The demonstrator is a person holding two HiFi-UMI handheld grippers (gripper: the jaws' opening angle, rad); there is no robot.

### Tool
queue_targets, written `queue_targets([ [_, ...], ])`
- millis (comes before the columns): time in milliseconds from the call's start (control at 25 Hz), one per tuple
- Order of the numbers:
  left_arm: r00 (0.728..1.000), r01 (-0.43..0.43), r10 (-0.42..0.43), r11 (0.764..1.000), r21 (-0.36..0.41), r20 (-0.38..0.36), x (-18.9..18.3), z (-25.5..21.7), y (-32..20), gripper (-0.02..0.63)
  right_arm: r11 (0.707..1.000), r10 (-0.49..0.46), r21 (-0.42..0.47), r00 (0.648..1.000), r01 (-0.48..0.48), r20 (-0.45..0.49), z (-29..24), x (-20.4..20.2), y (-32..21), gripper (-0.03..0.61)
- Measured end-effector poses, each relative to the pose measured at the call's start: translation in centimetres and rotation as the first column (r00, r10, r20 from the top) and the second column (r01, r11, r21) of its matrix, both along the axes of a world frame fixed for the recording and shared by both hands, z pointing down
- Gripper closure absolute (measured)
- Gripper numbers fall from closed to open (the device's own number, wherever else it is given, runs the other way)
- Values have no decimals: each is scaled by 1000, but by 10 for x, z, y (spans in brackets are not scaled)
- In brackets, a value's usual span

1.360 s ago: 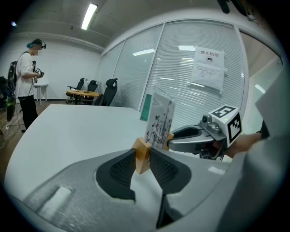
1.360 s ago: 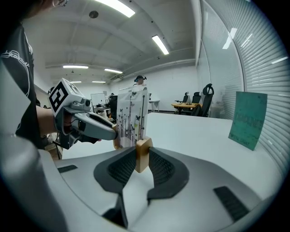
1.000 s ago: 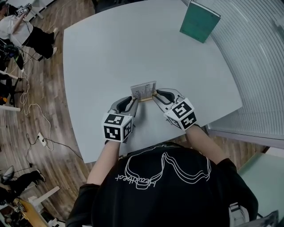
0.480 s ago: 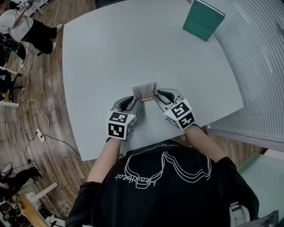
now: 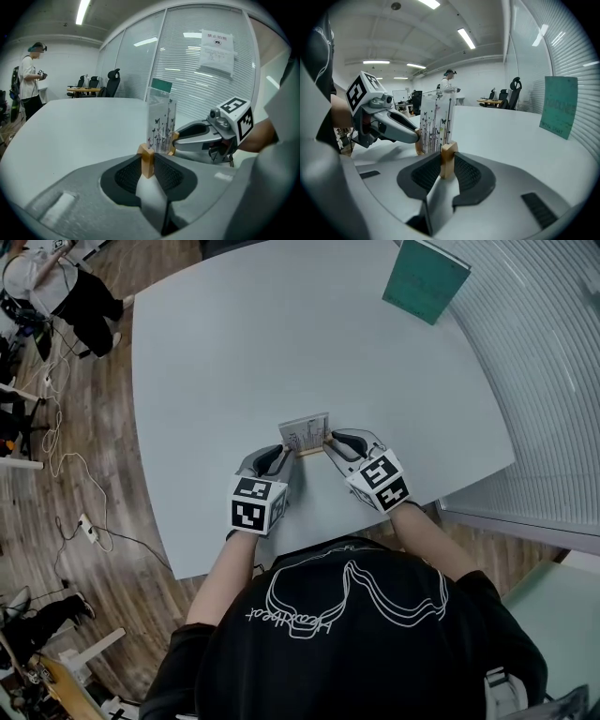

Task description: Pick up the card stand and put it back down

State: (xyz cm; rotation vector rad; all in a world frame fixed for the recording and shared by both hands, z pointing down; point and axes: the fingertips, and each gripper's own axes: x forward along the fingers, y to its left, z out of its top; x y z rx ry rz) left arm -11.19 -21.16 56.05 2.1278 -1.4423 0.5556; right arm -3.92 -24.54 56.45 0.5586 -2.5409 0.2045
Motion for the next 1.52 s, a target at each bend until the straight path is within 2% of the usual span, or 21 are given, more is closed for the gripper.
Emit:
queue_targets([
  [320, 999, -36, 36, 999, 4, 16, 3, -3, 8, 523, 997, 70, -22, 998, -70, -8, 1, 7, 4, 473],
  [480, 998, -40, 40, 999, -10, -44, 3, -4, 17, 523, 992, 119, -43, 993, -118, 12, -8, 19, 8, 449],
  [640, 995, -35, 35, 999, -3, -93, 3, -19, 29, 513, 982, 181, -73, 981, -176, 70, -29, 38, 18, 451],
  [840, 985, -60, 65, 997, 38, -162, 3, -63, 51, 505, 970, 229, -128, 957, -208, 180, -73, 46, 46, 493],
  [1160, 952, -110, 150, 981, 160, -265, 19, -139, 93, 505, 984, 179, -61, 922, -168, 344, -148, 42, 91, 562],
  [1320, 935, -151, 211, 964, 217, -284, 25, -172, 131, 506, 994, 108, -18, 924, -109, 367, -167, 26, 136, 569],
  [1520, 894, -208, 300, 936, 284, -332, 33, -209, 186, 525, 998, 19, 46, 930, -38, 366, -197, 13, 195, 569],
])
